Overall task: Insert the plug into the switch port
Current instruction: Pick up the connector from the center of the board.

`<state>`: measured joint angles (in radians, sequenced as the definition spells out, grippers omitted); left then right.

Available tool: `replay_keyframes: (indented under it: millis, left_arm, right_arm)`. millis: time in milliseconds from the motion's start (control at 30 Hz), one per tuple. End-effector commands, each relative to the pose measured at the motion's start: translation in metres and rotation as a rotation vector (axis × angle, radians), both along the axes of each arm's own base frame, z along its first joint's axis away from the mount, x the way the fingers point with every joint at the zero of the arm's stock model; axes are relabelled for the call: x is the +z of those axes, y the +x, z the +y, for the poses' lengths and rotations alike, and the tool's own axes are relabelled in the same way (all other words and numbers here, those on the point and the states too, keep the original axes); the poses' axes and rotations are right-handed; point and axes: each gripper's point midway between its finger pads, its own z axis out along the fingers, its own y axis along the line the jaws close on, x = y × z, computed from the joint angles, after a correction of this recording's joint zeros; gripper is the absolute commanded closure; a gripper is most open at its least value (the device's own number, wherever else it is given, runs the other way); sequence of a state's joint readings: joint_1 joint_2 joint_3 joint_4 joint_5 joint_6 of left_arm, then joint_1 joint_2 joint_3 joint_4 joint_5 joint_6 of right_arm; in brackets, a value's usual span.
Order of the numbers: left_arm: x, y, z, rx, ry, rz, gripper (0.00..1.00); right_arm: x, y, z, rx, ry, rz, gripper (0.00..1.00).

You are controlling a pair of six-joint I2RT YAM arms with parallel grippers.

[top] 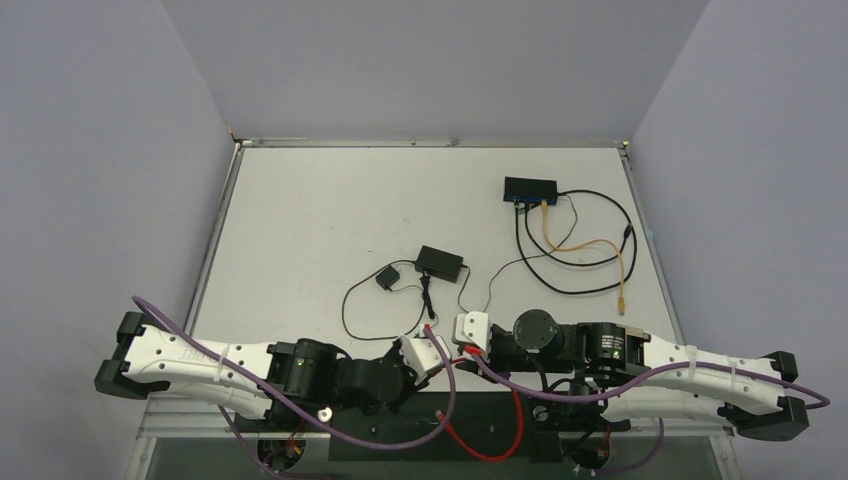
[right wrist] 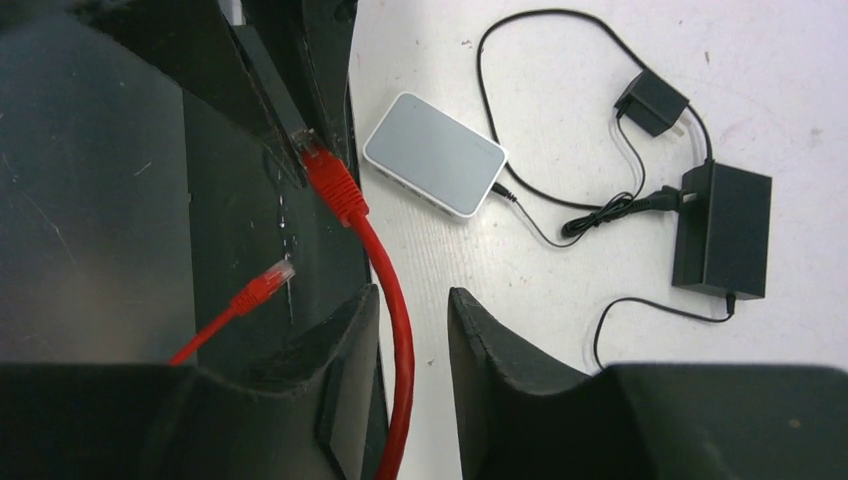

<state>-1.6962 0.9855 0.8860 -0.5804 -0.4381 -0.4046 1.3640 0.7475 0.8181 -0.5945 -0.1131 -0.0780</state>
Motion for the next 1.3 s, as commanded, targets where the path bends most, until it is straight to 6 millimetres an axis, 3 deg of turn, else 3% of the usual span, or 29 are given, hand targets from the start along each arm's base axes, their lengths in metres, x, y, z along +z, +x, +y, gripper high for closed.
replay_keyframes:
  millis: [0,167,433,633,867,1033,1200,1267]
  left_arm:
    - [0.013,0.000,-0.004,-0.009,-0.050,-0.007,1.00]
    - [0.010,0.000,-0.004,-0.009,-0.048,-0.008,1.00]
    - [0.013,0.003,-0.004,0.009,-0.068,-0.012,1.00]
    - [0.021,0.006,-0.004,0.032,-0.137,-0.007,0.74]
    - [0.041,0.012,-0.002,0.081,-0.302,0.025,0.54]
    - [0.058,0.017,-0.001,0.097,-0.491,0.132,0.49]
    - [0.079,0.039,0.012,0.145,-0.705,0.266,0.46]
    - [0.077,0.046,0.015,0.153,-0.745,0.305,0.45]
  right_arm:
    - [0.011,-0.003,0.002,0.027,0.004,-0.010,0.75]
    - [0.013,-0.003,0.001,0.033,0.005,-0.021,1.00]
    - [0.014,-0.003,0.001,0.037,0.011,-0.029,1.00]
    - [0.017,0.005,-0.004,-0.034,0.046,-0.033,1.00]
    - [0.013,0.012,-0.013,-0.109,0.082,-0.025,1.00]
    - [0.017,0.021,-0.019,-0.159,0.123,-0.052,1.00]
    - [0.025,0.025,-0.019,-0.180,0.167,-0.078,1.00]
    - [0.025,0.030,-0.019,-0.198,0.171,-0.092,1.00]
